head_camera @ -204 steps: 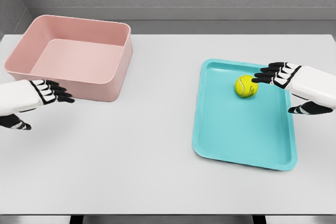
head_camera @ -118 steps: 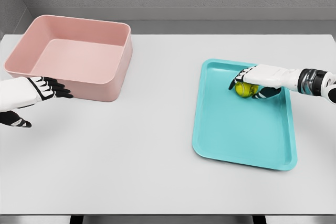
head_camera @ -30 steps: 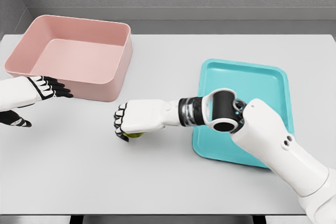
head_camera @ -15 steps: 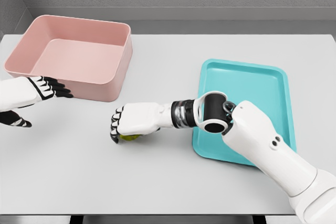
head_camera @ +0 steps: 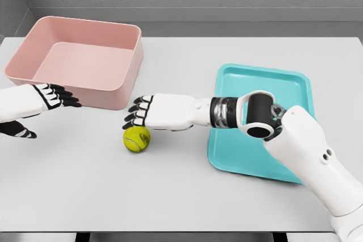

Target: Put the tennis from the blue tray into the pink basket with both arms

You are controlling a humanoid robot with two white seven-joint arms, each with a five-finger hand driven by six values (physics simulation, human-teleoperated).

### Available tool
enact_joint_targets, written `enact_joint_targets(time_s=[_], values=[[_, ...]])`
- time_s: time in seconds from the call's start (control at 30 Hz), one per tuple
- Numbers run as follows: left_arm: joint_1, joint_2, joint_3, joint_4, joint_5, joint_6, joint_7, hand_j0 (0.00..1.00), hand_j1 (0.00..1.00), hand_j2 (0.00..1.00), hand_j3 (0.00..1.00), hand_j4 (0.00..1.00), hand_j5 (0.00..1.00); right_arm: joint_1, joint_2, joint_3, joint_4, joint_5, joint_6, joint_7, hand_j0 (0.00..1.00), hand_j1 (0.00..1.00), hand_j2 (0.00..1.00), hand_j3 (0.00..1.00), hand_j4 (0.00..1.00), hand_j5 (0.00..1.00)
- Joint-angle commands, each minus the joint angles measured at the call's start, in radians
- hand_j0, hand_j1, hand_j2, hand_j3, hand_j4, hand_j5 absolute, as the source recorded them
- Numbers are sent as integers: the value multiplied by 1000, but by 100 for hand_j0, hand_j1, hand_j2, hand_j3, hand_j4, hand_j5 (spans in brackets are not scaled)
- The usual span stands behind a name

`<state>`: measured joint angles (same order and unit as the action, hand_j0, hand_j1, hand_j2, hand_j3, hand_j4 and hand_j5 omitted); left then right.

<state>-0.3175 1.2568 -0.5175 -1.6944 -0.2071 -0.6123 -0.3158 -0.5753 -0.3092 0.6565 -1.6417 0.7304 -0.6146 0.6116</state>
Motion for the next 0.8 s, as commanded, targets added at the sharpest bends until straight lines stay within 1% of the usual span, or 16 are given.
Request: enact_joint_targets(time_s=[0.0,0.07,0.1,0.17,0.2,0.27,0.3,0.33,0.4,0.43,0.47,0.53,0.63,0.67,0.73,0.77], values=[[0,-30,-4,-2,-26,1,0,100,100,100,100,100,100,5,-39,-115,-98,-20,4,-1,100,100,100,100,100,100],[1,-80,-7,-18,-100,1,0,100,100,100,100,100,100,31,-47,-199,-106,-68,4,-1,100,100,100,100,100,100],[0,-89,-21,-28,-109,1,0,100,100,100,100,100,100,40,-60,-241,-106,-97,4,-1,100,100,100,100,100,100],[0,-103,-26,-36,-130,1,-2,100,100,100,100,100,100,75,-106,-363,-109,-206,4,-1,100,100,100,100,100,100],[0,-112,-32,-37,-133,1,-2,100,100,100,100,100,100,120,-134,-428,-121,-262,4,-1,100,100,100,100,100,100],[0,-132,-36,-42,-150,1,-9,100,100,100,100,100,100,198,-212,-532,-124,-370,4,-1,100,100,100,100,100,100],[-2,-140,-36,-44,-152,1,-14,100,100,100,100,100,100,250,-240,-593,-122,-414,4,-1,100,100,100,100,100,100],[-2,-146,-36,-50,-152,1,-29,100,100,100,100,100,100,299,-245,-666,-122,-431,4,-1,100,100,100,100,100,100],[-3,-158,-36,-56,-152,1,-31,100,100,100,100,100,100,391,-248,-747,-124,-490,4,-1,100,100,100,100,100,100],[-5,-158,-36,-57,-152,1,-31,100,100,100,100,100,100,417,-251,-776,-124,-514,4,-1,100,100,100,100,100,100],[-12,-171,-36,-59,-152,1,-31,100,100,100,100,100,100,462,-261,-808,-122,-534,4,-1,100,100,100,100,100,100],[-31,-198,-38,-65,-176,1,-31,100,100,100,100,100,100,512,-260,-848,-122,-540,4,-1,100,100,100,100,100,100],[-41,-241,-38,-77,-189,1,-45,100,100,100,100,100,100,552,-252,-868,-116,-539,4,-1,100,100,100,100,100,100],[-48,-251,-52,-85,-189,1,-45,100,100,100,100,100,100,569,-257,-868,-115,-539,4,-1,100,100,100,100,100,100],[-106,-286,-125,-82,-202,1,-45,100,100,100,100,100,100,572,-251,-870,-101,-543,4,-1,100,100,100,100,100,100],[-112,-292,-131,-82,-202,1,-46,100,100,100,100,100,100,572,-246,-870,-104,-545,4,-1,100,100,100,100,100,100]])
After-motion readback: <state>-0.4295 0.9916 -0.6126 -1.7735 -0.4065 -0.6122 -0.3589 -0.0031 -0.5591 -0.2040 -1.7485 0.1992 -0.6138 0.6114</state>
